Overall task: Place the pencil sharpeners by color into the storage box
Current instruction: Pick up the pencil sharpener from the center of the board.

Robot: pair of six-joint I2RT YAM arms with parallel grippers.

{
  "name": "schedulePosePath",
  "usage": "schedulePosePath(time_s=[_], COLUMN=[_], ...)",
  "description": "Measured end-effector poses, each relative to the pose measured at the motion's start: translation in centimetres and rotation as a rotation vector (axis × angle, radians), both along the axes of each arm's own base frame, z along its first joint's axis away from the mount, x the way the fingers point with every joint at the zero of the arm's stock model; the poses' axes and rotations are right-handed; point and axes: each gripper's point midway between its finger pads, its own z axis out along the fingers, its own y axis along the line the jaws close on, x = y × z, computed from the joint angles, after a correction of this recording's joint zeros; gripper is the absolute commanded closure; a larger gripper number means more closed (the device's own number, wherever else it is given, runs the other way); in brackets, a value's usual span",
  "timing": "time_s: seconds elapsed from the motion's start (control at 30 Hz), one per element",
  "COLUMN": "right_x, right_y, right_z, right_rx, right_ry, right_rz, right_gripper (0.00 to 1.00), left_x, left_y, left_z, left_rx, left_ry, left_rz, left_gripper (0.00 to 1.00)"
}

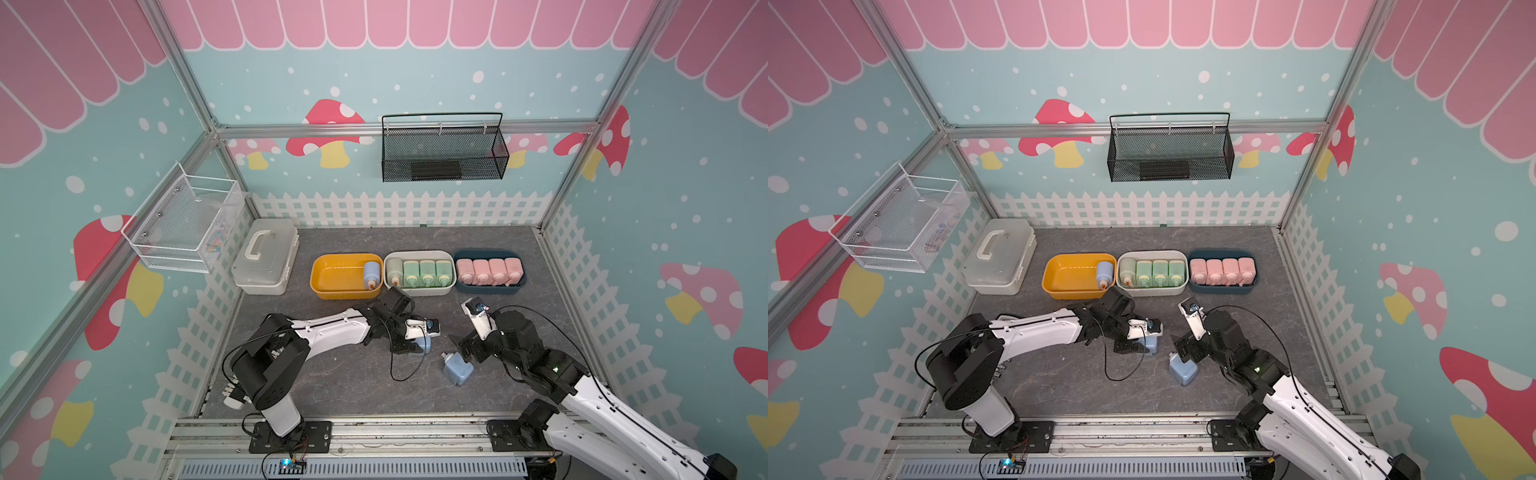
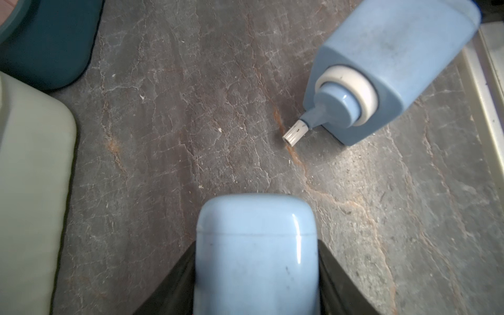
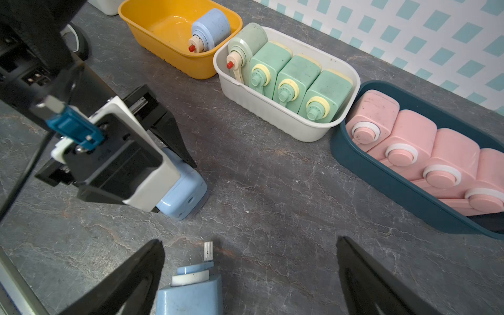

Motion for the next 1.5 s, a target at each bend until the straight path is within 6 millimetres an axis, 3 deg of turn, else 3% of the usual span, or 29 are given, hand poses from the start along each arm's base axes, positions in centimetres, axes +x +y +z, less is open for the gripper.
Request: schedulePosePath(time_s=[0.07, 0.67, 1.03, 1.33, 1.5], right_x=[0.0, 0.3, 1.3, 2.4, 3.2], right_y=[0.0, 0.2, 1.5, 3.7, 4.8], right_z=[0.0, 0.3, 0.9, 2.0, 1.6], right_rx=[0.000, 0.020, 0.058, 0.126, 0.135], right_ry=[0.000, -0.010, -0.036, -0.075, -0.073], right_rz=[0.000, -0.011, 0.009, 0.062, 0.079], right_gripper=[0.01, 0.01, 0.01, 0.01, 0.01], left_x=[0.1, 1.7, 2.5, 3.5, 4.3], left_y=[-0.1, 0.3, 2.0, 4.2, 5.7], left_z=[0.0, 0.2, 4.3, 4.2, 5.7], left_rx=[-0.006, -0.016, -0.089, -0.071, -0.119], left_ry=[0.007, 0.053, 0.014, 0.038, 0.079], left_rz=[0.016, 0.217, 0.398, 0.593, 0.703], left_gripper=[1.00, 1.00, 1.00, 1.00, 1.00])
